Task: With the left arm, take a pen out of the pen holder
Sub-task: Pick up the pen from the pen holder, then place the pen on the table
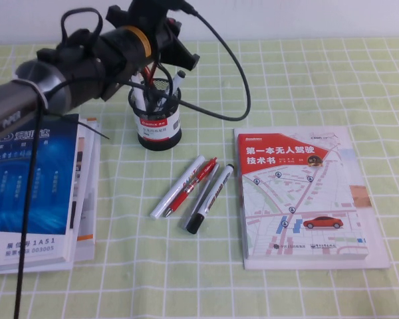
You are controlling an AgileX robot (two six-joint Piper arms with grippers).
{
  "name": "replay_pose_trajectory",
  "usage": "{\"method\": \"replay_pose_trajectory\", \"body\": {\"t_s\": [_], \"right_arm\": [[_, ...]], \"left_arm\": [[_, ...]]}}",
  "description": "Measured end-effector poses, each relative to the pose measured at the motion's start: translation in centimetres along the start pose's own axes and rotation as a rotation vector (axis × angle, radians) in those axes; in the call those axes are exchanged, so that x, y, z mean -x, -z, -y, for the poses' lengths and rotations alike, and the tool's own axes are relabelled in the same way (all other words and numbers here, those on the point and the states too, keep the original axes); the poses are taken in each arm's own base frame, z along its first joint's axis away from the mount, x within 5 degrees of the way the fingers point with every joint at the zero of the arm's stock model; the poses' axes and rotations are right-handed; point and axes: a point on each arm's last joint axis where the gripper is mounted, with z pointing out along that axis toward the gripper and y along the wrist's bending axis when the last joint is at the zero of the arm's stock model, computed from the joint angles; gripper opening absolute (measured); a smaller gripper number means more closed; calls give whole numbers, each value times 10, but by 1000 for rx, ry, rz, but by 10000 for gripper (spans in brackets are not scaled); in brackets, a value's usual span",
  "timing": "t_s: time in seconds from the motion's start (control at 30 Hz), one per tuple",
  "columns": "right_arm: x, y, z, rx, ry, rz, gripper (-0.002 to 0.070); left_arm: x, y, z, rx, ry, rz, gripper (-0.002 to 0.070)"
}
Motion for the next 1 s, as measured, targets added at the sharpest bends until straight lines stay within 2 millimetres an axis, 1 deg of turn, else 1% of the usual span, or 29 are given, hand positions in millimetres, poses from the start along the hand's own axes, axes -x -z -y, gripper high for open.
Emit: {"method": "replay_pose_trajectory", "body": {"t_s": [0.1,0.17,0.27,0.47,0.57,0.67,0.77,0.87,0.93,1.0], "right_arm": [[0,0,0,0,0,0,-14],[0,0,0,0,0,0,-14],[0,0,0,0,0,0,-15],[0,0,0,0,0,0,-15],[0,0,0,0,0,0,-15],[0,0,0,0,0,0,-15],[0,0,0,0,0,0,-15],[0,0,0,0,0,0,-15],[0,0,0,0,0,0,-15],[0,0,0,0,0,0,-14]], "left_arm": [[13,13,-3,16,11,-14,1],[24,23,-1,18,9,-16,1],[45,42,1,21,11,6,1],[85,85,9,16,16,43,1],[100,108,12,13,23,38,1],[113,134,11,19,35,29,0],[120,158,7,24,68,-15,1],[118,180,1,27,125,-115,0],[114,190,-1,30,145,-196,0],[106,194,0,26,161,-292,0]]}}
